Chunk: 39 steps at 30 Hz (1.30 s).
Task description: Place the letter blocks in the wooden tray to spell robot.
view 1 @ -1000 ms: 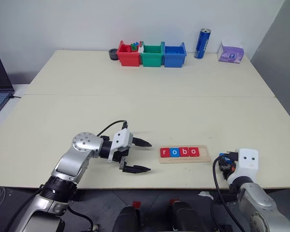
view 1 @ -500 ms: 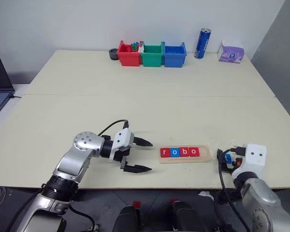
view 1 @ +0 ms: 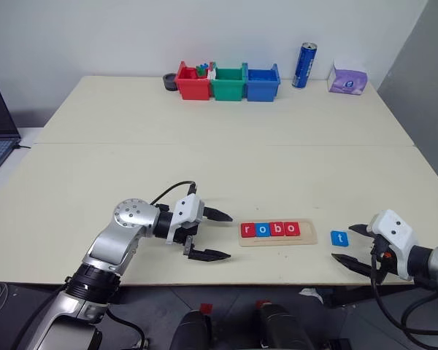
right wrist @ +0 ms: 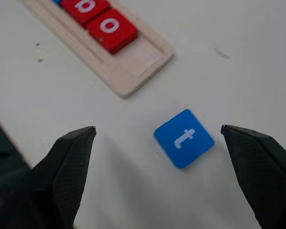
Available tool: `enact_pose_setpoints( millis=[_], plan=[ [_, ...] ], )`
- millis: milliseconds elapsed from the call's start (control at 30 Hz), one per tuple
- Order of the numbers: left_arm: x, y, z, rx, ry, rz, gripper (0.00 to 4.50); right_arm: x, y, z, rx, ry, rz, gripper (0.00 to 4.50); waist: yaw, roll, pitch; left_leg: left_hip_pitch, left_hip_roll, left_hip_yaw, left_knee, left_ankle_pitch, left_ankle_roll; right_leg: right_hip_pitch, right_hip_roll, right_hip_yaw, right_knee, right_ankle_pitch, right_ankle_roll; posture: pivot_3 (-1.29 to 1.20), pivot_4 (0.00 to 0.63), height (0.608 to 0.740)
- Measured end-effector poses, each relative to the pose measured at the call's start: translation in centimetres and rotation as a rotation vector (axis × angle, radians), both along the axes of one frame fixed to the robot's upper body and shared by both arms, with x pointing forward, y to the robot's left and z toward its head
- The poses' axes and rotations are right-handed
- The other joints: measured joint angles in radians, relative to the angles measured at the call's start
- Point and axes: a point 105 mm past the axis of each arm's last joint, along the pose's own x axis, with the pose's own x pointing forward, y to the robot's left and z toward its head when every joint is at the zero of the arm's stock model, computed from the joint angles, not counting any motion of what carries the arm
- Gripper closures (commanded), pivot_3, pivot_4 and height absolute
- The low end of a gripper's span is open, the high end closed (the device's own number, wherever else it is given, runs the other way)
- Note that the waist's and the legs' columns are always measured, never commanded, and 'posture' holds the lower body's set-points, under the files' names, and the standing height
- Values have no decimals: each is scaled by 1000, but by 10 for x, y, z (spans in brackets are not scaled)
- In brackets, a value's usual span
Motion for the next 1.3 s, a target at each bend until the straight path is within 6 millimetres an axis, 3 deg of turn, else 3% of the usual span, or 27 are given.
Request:
enact_pose_setpoints(
  millis=[167, 600, 700, 933, 1067, 1200, 1300],
  plan=[
    [0, 0, -4, 4, 6, 1, 0, 19, -13, -3, -50, 16, 55, 21, 4, -1, 0, -1, 0, 0, 0, 0, 0, 0, 0, 0, 0, 0, 0, 0, 150, 740],
    [-1, 2, -7, 5, 9, 10, 0, 27, -16, -13, -71, 127, 164, 21, 5, 0, 0, -1, 1, -1, 1, 0, 0, 0, -1, 0, 0, 0, 0, 0, 150, 740],
    [-1, 2, -9, 6, 12, 18, 0, 28, -16, -15, -73, 133, 168, 564, 5, 0, 0, -1, 2, -1, 1, 0, 0, 0, -1, 0, 0, 0, 0, 0, 150, 740],
    [-1, 2, -7, 7, 2, 24, 0, 34, -15, -13, -85, 131, 180, 3067, 5, 0, 0, -1, 2, -1, 1, 0, 0, 0, -1, 0, 0, 0, 0, 0, 150, 740],
    [-2, 2, -6, 9, -5, 25, 0, 36, -8, -7, -84, 123, 218, 3043, 5, 0, 0, 0, 2, -1, 1, 0, 0, 0, -1, 0, 0, 0, 0, 0, 150, 740],
    [-1, 2, -6, 12, -5, 36, 0, 39, 19, 14, -111, 60, 338, 3043, 3, 0, 0, 0, 2, -2, 1, 0, 0, 0, -1, 0, 1, 0, 0, 0, 150, 740],
    [-1, 2, -6, 13, -2, 41, 0, 41, 31, 17, -145, 51, 386, 3043, 5, 0, 0, 0, 2, -1, 1, 0, 0, 0, -1, -1, 0, 0, 0, 0, 150, 740]
  ],
)
